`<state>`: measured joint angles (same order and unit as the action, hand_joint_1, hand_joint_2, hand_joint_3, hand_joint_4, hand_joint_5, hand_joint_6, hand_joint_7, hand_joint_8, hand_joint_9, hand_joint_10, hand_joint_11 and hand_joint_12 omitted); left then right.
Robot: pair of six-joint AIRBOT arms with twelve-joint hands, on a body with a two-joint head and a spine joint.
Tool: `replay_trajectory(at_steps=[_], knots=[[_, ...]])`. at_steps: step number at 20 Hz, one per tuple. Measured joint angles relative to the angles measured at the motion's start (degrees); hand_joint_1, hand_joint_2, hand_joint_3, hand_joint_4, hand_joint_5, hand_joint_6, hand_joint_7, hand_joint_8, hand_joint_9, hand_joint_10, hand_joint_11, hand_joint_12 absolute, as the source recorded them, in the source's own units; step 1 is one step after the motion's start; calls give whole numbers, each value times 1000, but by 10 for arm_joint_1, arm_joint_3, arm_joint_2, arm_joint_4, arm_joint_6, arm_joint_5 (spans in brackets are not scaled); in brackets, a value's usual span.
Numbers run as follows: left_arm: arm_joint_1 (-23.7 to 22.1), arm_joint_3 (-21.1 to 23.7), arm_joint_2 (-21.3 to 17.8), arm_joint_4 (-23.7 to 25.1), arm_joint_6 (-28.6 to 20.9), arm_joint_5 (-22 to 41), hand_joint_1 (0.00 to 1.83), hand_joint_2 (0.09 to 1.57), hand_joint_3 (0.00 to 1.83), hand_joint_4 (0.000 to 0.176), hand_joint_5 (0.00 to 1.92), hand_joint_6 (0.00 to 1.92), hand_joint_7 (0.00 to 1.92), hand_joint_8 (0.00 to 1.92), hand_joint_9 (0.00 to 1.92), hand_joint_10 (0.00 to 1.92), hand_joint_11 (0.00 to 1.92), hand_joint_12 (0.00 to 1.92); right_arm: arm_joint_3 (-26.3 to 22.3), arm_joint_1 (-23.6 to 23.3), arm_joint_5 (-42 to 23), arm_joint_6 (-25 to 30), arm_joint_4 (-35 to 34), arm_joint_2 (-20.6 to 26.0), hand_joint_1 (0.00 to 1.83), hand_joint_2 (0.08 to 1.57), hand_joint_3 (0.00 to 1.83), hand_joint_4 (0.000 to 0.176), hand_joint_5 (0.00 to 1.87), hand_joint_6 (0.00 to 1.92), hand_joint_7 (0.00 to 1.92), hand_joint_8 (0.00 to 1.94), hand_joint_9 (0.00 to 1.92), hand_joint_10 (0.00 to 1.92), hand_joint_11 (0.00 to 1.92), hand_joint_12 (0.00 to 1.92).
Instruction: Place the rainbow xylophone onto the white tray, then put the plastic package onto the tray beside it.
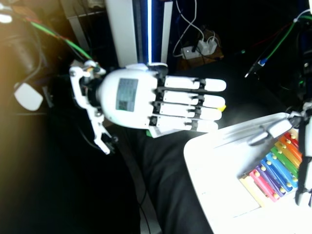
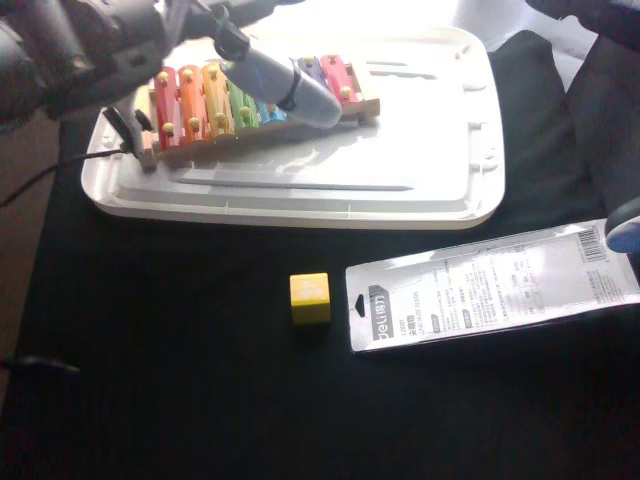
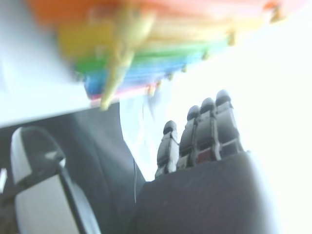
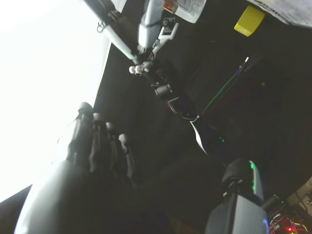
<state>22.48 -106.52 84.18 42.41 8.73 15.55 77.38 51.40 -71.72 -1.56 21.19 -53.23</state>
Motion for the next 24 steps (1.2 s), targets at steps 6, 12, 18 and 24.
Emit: replay_trajectory(at_steps=[6,12,18,24], knots=[[-16,112,-99,-28,67,67,711,680,0,176,0,0,0,0,0,0,0,0,0,-31,43,14,51,-1,616,753,0,15,0,0,0,0,1,0,92,30],[3,216,-188,-22,127,97,741,636,0,129,0,0,0,0,0,0,0,0,6,-64,110,46,132,-6,608,675,0,7,0,0,0,0,0,0,7,1],[7,283,-242,-40,193,108,716,680,8,112,0,0,0,0,0,0,0,0,11,-64,146,95,197,-6,787,625,0,0,1,0,18,0,4,0,53,30],[62,332,-300,-161,279,157,718,635,0,124,0,0,0,0,0,0,0,0,13,-64,177,131,245,-5,727,577,0,0,85,12,134,17,107,20,164,91]])
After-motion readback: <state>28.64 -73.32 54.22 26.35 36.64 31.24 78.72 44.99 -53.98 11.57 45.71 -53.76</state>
